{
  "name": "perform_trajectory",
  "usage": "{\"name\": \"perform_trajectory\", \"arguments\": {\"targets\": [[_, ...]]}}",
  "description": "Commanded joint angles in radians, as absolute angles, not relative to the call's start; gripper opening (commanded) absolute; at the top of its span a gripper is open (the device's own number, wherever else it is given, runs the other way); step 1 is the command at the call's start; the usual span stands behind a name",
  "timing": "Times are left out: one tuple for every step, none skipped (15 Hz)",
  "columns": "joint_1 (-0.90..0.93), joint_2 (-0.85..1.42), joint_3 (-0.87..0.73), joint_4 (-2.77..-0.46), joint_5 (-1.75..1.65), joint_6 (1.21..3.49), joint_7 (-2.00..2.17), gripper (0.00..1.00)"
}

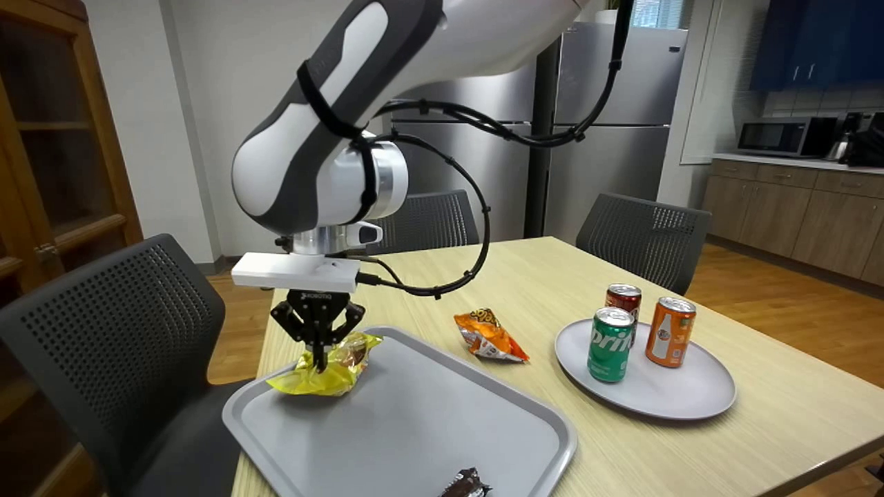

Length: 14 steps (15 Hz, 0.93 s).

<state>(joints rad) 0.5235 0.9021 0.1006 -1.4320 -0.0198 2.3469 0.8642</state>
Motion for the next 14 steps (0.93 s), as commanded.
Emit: {"name": "perform_trajectory", "arguments": {"targets": [[0.521, 0.876, 0.087, -1.412, -0.006, 2.308, 0.881, 0.00], [0.518, 0.869, 0.081, -1.414, -0.008, 2.309, 0.881, 0.00], [0.515, 0.865, 0.075, -1.412, -0.009, 2.308, 0.883, 0.00], [0.511, 0.864, 0.069, -1.409, -0.009, 2.307, 0.883, 0.00], [0.507, 0.862, 0.063, -1.406, -0.009, 2.307, 0.885, 0.00], [0.502, 0.861, 0.057, -1.404, -0.009, 2.307, 0.887, 0.00], [0.497, 0.860, 0.049, -1.400, -0.010, 2.307, 0.890, 0.00], [0.492, 0.859, 0.043, -1.398, -0.010, 2.306, 0.892, 0.00], [0.486, 0.856, 0.035, -1.397, -0.010, 2.307, 0.896, 0.00], [0.482, 0.856, 0.027, -1.394, -0.012, 2.306, 0.902, 0.00], [0.475, 0.854, 0.019, -1.392, -0.011, 2.306, 0.909, 0.00], [0.470, 0.853, 0.010, -1.391, -0.013, 2.306, 0.920, 0.00], [0.472, 0.851, -0.007, -1.391, -0.023, 2.310, 0.941, 0.00], [0.464, 0.852, -0.009, -1.386, -0.018, 2.305, 0.948, 0.00]]}}
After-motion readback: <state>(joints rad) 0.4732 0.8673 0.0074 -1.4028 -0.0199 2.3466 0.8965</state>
